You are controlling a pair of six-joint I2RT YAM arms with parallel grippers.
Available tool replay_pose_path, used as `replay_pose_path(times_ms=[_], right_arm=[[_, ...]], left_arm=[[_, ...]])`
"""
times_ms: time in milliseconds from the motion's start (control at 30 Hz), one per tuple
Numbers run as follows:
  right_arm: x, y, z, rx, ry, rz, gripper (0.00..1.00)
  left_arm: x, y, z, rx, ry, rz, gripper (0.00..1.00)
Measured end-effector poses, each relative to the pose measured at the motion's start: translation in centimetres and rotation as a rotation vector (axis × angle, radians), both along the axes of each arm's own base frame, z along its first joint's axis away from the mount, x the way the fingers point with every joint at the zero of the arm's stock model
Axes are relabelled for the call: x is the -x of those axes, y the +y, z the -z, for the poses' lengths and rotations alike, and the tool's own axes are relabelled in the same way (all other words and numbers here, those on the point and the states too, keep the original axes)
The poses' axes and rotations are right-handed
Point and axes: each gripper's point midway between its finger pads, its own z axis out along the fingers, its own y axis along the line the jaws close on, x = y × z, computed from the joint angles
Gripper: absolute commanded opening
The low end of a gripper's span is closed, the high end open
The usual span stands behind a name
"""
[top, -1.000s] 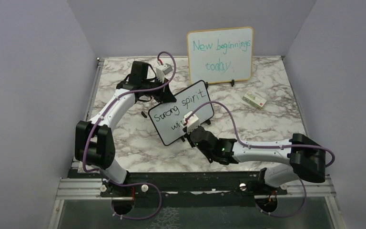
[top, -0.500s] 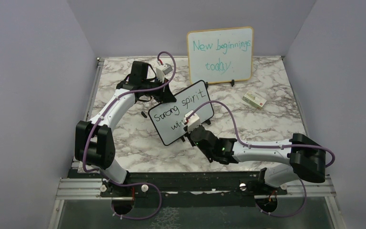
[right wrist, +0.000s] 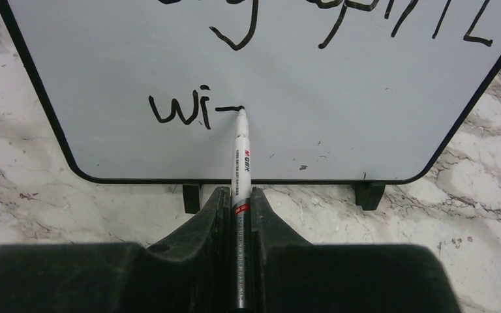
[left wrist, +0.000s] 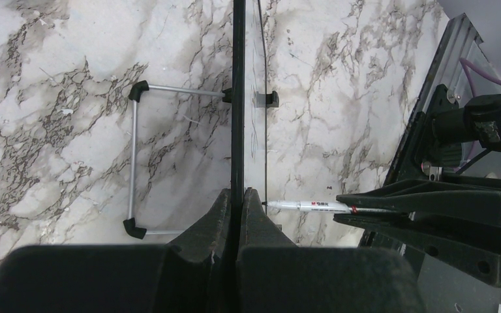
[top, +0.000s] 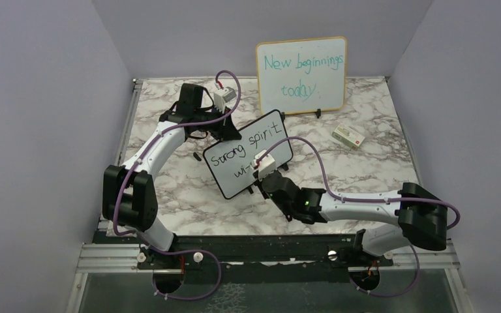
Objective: Write a sentence on the whiteboard
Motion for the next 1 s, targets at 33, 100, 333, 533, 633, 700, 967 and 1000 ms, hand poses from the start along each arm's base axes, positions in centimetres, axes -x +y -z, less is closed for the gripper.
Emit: replay_pose_path(times_ms=[33,100,333,533,633,700,967,1000], right_arm=[[0.0,-0.1,-0.1,-0.002,-0.001,0.001,0.01],[0.0,-0.5,-0.2,-0.007,-0.004,0.003,0.0],[0.1,-0.4,-1.3,-0.038,-0.019,-0.019,0.0],[0.2,0.0,-1.3,-0.043,-0.018,-0.041,0.0],[0.3,0.1,-1.1,-0.04,-0.013,-0.048,0.01],[0.3,0.2,-0.9,-0.037,-0.011,-0.051,0.0],[0.3,0.6,-0.7,-0.037,-0.01,-0.064,0.0],[0.3,0.6,-0.7,-0.037,-0.01,-0.064,0.0]], left_arm=[[0.0,0.0,0.0,0.0,0.0,0.0,0.0],[0.0,0.0,0.0,0.0,0.001,0.0,0.0],[0.0,0.0,0.0,0.0,0.001,0.0,0.0],[0.0,0.0,0.0,0.0,0.001,0.0,0.0],[0.0,0.0,0.0,0.0,0.001,0.0,0.0],[0.0,0.0,0.0,0.0,0.001,0.0,0.0],[0.0,0.0,0.0,0.0,0.001,0.0,0.0],[0.0,0.0,0.0,0.0,0.001,0.0,0.0]])
